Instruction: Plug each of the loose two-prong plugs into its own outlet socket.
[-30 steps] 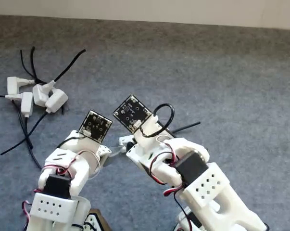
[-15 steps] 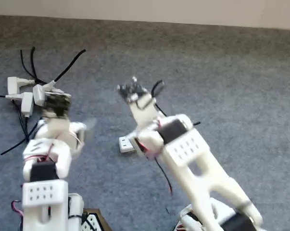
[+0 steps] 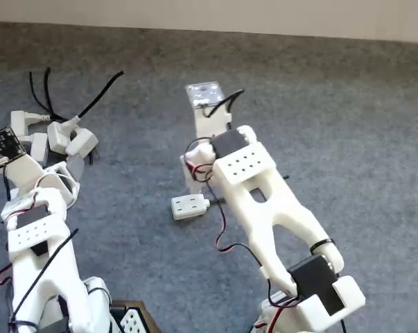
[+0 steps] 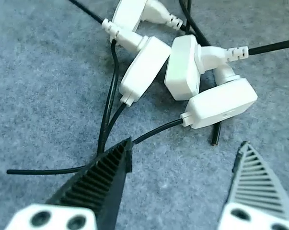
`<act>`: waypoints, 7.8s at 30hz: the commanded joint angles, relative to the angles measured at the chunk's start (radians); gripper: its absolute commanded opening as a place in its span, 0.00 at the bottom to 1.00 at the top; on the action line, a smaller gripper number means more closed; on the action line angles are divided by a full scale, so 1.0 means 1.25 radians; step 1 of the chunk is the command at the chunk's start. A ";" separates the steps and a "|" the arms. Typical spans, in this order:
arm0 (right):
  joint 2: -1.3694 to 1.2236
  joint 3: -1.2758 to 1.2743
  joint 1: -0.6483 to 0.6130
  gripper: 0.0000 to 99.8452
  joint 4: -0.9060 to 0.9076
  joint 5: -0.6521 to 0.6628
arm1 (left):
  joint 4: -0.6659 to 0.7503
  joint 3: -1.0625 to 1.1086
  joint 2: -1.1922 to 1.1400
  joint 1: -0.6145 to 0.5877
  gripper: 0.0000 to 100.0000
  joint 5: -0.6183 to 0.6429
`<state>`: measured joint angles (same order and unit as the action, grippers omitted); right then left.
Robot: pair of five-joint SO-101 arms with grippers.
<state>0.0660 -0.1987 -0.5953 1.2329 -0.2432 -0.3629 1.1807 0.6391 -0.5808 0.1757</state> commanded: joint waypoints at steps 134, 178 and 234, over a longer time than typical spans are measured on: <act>0.978 -1.024 0.517 0.36 -0.196 0.399 | -0.849 -0.866 -0.757 0.659 0.01 -0.599; 0.984 -0.964 0.487 0.00 -0.160 0.393 | -1.089 -1.467 -0.401 0.164 0.28 -0.439; 1.375 -1.277 0.485 0.01 -0.026 0.396 | -0.686 0.414 0.862 0.212 0.01 -0.350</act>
<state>1.7937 -1.6625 0.0077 1.1945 0.2478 -1.1991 1.6809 1.7131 -0.2984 -0.2662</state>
